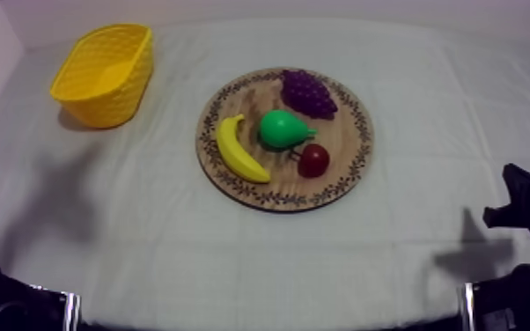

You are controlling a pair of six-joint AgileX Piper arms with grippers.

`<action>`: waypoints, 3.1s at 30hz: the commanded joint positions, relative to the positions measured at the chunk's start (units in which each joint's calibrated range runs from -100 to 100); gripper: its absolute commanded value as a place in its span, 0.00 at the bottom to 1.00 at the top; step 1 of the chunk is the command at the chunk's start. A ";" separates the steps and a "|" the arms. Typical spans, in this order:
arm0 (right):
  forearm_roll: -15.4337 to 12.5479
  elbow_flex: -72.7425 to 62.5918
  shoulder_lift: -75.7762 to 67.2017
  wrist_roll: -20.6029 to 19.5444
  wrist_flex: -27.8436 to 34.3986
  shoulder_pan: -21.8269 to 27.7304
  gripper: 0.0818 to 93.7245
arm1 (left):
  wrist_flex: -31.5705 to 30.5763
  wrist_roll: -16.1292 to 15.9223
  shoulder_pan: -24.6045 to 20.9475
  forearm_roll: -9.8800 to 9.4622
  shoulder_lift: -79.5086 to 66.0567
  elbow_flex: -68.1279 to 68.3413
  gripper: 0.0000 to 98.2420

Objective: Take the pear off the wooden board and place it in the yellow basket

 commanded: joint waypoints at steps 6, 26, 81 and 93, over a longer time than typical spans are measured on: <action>0.00 0.04 -0.02 0.01 -0.04 -0.01 0.00 | -3.41 1.82 7.90 0.79 18.82 -5.88 0.00; 0.00 0.04 -0.02 0.01 -0.04 -0.01 0.00 | -15.92 6.15 7.84 1.80 32.79 15.67 0.07; 0.00 0.04 -0.02 0.00 -0.04 -0.01 0.00 | 32.09 3.44 7.62 7.22 82.37 -44.42 0.66; 0.00 0.04 -0.02 0.00 -0.04 -0.01 0.00 | 33.07 7.71 8.05 3.36 77.99 -41.05 0.52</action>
